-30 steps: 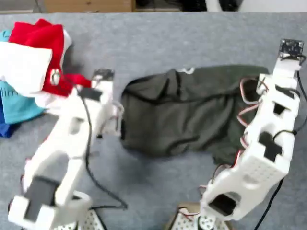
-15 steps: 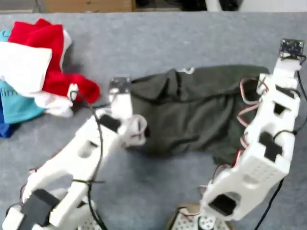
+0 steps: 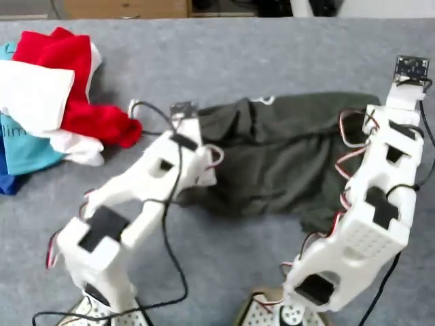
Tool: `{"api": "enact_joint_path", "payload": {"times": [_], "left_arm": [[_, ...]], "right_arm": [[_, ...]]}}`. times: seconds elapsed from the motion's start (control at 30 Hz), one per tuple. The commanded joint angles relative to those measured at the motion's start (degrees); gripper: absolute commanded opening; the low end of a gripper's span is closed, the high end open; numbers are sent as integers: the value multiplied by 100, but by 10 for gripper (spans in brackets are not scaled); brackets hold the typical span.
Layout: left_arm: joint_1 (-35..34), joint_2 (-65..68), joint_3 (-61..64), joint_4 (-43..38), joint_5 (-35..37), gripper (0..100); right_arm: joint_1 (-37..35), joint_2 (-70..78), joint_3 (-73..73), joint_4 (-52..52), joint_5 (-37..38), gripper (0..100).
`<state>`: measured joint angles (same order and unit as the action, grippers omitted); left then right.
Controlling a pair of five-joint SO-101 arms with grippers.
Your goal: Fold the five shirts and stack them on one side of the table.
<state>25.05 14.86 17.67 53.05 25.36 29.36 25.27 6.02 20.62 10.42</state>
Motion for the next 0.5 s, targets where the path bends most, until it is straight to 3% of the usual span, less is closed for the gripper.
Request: {"api": "enact_joint_path", "payload": {"times": [0.0, 0.47], "left_arm": [[-211, 497, -1134, 70, -466, 19], [-246, 2097, -4545, -79, -334, 19]], "right_arm": [[57, -31, -321, 35, -26, 2], [48, -31, -321, 35, -26, 2]]}}
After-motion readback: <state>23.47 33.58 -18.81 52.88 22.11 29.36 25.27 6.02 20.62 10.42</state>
